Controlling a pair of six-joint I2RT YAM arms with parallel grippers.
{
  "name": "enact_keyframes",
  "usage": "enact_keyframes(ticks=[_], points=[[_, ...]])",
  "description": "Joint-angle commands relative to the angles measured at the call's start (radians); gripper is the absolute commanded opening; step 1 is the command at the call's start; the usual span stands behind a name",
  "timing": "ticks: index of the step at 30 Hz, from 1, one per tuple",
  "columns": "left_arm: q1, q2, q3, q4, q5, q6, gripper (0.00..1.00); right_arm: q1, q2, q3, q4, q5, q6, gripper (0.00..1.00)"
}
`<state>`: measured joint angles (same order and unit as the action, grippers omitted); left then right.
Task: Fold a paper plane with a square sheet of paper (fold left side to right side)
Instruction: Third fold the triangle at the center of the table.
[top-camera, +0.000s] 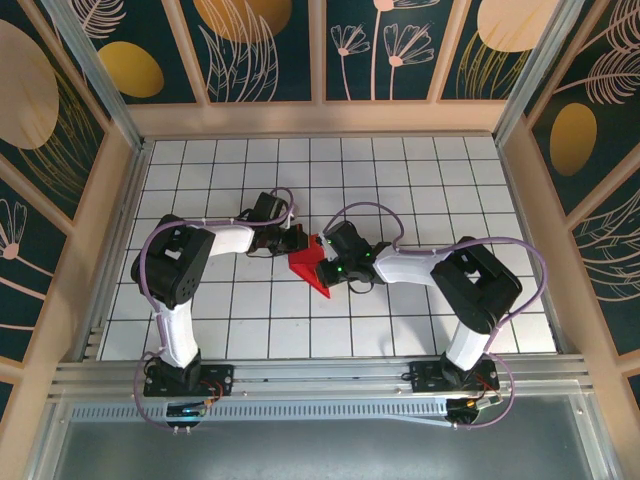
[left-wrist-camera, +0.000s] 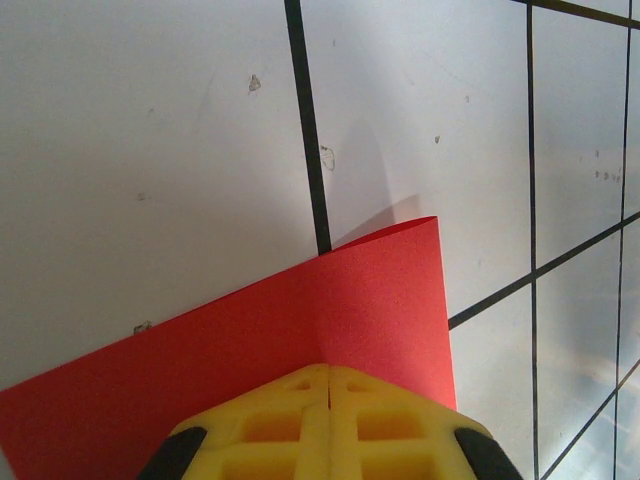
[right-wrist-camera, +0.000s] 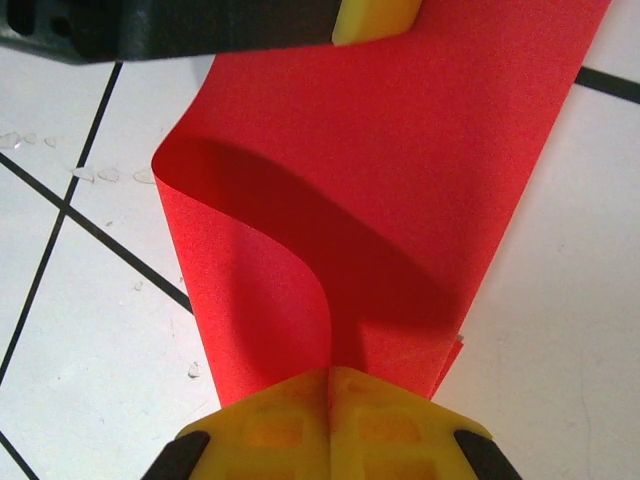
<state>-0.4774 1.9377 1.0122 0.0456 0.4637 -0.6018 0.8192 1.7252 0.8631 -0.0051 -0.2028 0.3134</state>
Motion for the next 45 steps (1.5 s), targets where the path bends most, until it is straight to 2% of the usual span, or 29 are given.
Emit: enact_keyframes(ticks=[1, 18, 24, 29, 34, 37, 40, 42, 45], points=[[-0.01, 0.034, -0.01, -0.073, -0.039, 0.024, 0.0, -0.008, 0.016, 0.017, -0.008, 0.02, -0.007, 0.0], [-0.011, 0.022, -0.012, -0.074, -0.046, 0.022, 0.0, -0.009, 0.049, 0.028, -0.032, 0.02, -0.02, 0.0], [-0.01, -0.017, -0.003, -0.071, -0.063, 0.008, 0.05, -0.007, 0.055, 0.013, -0.044, 0.025, -0.015, 0.0], [0.0, -0.072, 0.044, -0.093, -0.073, 0.012, 0.15, -0.006, 0.057, -0.005, -0.048, 0.011, -0.01, 0.0], [0.037, -0.173, 0.039, -0.096, -0.083, 0.005, 0.17, -0.007, 0.058, -0.015, -0.046, 0.004, -0.004, 0.0], [0.059, -0.273, -0.02, -0.072, -0.07, 0.001, 0.16, -0.006, 0.059, -0.015, -0.044, -0.001, -0.006, 0.0], [0.062, -0.365, -0.119, -0.042, -0.038, 0.007, 0.1, -0.003, 0.059, -0.016, -0.039, -0.004, -0.01, 0.0], [0.054, -0.426, -0.189, -0.025, -0.032, 0.003, 0.04, -0.002, 0.063, -0.017, -0.045, -0.004, -0.008, 0.0], [0.031, -0.5, -0.281, -0.003, -0.031, -0.003, 0.01, 0.001, 0.064, -0.012, -0.06, -0.002, -0.011, 0.0]])
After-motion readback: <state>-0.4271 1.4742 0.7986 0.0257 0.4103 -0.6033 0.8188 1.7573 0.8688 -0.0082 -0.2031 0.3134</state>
